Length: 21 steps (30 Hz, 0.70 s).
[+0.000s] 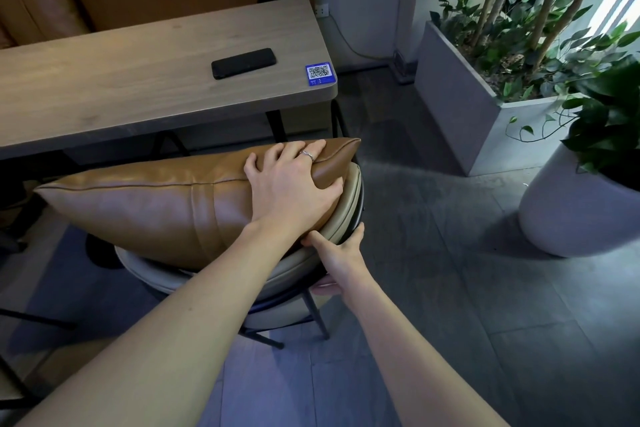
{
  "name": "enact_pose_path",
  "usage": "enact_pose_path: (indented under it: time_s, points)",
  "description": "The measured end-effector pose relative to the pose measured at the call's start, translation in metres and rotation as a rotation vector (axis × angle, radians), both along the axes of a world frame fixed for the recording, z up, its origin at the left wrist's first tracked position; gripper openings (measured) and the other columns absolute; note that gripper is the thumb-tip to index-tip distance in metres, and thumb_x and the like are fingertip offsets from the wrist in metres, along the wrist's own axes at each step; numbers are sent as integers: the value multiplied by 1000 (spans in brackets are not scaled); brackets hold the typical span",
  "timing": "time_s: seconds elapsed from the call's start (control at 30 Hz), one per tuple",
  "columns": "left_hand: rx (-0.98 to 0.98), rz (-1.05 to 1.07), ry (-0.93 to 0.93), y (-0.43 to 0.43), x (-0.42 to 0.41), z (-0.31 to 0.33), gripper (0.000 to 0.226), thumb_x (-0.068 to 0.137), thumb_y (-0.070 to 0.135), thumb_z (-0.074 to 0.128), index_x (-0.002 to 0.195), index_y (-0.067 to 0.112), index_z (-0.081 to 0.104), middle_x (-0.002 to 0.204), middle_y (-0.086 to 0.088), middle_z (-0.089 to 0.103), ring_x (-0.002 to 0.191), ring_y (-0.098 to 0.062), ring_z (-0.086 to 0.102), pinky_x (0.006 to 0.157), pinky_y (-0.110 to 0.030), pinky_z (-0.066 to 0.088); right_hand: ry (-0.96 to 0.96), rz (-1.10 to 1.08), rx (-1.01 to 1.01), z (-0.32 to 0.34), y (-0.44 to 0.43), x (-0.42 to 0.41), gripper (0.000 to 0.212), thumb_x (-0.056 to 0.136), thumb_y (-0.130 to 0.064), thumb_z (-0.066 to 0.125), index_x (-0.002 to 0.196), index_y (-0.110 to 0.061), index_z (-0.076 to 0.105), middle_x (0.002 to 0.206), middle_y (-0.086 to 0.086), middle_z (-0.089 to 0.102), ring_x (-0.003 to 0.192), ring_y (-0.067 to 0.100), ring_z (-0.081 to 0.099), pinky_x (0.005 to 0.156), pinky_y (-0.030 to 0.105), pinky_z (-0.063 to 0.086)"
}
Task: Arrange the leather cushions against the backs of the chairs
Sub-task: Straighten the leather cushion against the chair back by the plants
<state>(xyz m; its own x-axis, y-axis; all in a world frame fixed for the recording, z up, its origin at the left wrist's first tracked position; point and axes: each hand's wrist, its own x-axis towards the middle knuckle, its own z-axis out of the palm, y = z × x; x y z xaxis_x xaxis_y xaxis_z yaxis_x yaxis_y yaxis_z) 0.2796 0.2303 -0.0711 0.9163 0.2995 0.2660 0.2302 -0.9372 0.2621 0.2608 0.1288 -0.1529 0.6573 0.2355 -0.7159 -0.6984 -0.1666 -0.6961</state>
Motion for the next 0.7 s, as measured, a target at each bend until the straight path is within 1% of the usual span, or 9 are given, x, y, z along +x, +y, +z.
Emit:
enact_pose_path:
  time_s: [0.27, 0.37, 0.43, 0.47, 0.5, 0.57, 0.6, 0.63, 0.7]
  points:
    - [1, -13, 34, 0, -2, 2, 66, 88, 63, 59, 148, 37, 49, 153, 4, 51, 144, -26, 38, 120, -58, 15, -2, -10, -2, -4, 2, -1, 128, 71, -42, 81, 156, -56, -14, 153, 8, 42, 113, 47, 65, 53, 43, 66]
    - [14, -36, 78, 0, -4, 5, 72, 86, 65, 57, 151, 37, 44, 154, 3, 48, 145, -26, 35, 120, -59, 15, -8, -1, -18, -7, 1, 2, 129, 68, -46, 81, 156, -56, -14, 146, 14, 50, 97, 47, 73, 48, 38, 63]
    - [49, -72, 146, 1, -6, 9, 78, 85, 67, 56, 154, 36, 37, 158, 3, 43, 149, -26, 31, 120, -59, 14, -36, 38, -62, -7, 0, 3, 129, 68, -52, 79, 157, -52, -13, 140, 15, 56, 84, 41, 77, 47, 35, 61]
    - [63, -93, 185, 3, -8, 12, 80, 86, 67, 55, 156, 36, 32, 161, 2, 39, 151, -27, 28, 121, -59, 12, -65, 72, -119, -5, -1, 2, 127, 67, -58, 77, 160, -47, -10, 136, 13, 59, 80, 37, 78, 53, 36, 63]
    - [73, -116, 223, 5, -10, 16, 83, 86, 66, 55, 158, 35, 27, 165, 2, 34, 153, -27, 24, 121, -58, 10, -104, 110, -199, -2, -2, 1, 126, 65, -64, 74, 162, -40, -3, 132, 11, 61, 82, 34, 78, 64, 40, 65]
    - [86, -154, 283, 12, -16, 23, 84, 89, 64, 53, 160, 34, 20, 169, 2, 27, 156, -25, 18, 123, -55, 8, -186, 196, -366, 5, -6, -1, 124, 64, -77, 67, 162, -26, 11, 138, 12, 60, 105, 35, 73, 91, 49, 60]
    - [90, -163, 302, 15, -21, 27, 85, 90, 62, 54, 161, 32, 18, 170, 2, 24, 157, -24, 17, 124, -52, 8, -214, 250, -422, 10, -9, -3, 123, 67, -82, 63, 162, -20, 16, 143, 13, 58, 118, 37, 66, 99, 48, 54]
    - [92, -166, 313, 17, -27, 31, 84, 92, 59, 54, 162, 31, 17, 171, 1, 23, 157, -23, 16, 125, -50, 8, -236, 310, -464, 16, -11, -3, 118, 72, -84, 59, 161, -15, 21, 145, 14, 57, 125, 37, 61, 100, 46, 51]
    - [97, -156, 324, 22, -41, 37, 83, 95, 53, 56, 163, 28, 16, 171, 1, 21, 157, -21, 15, 125, -45, 10, -305, 429, -546, 31, -17, -4, 98, 82, -81, 54, 150, -12, 42, 131, 10, 62, 118, 33, 61, 90, 42, 48]
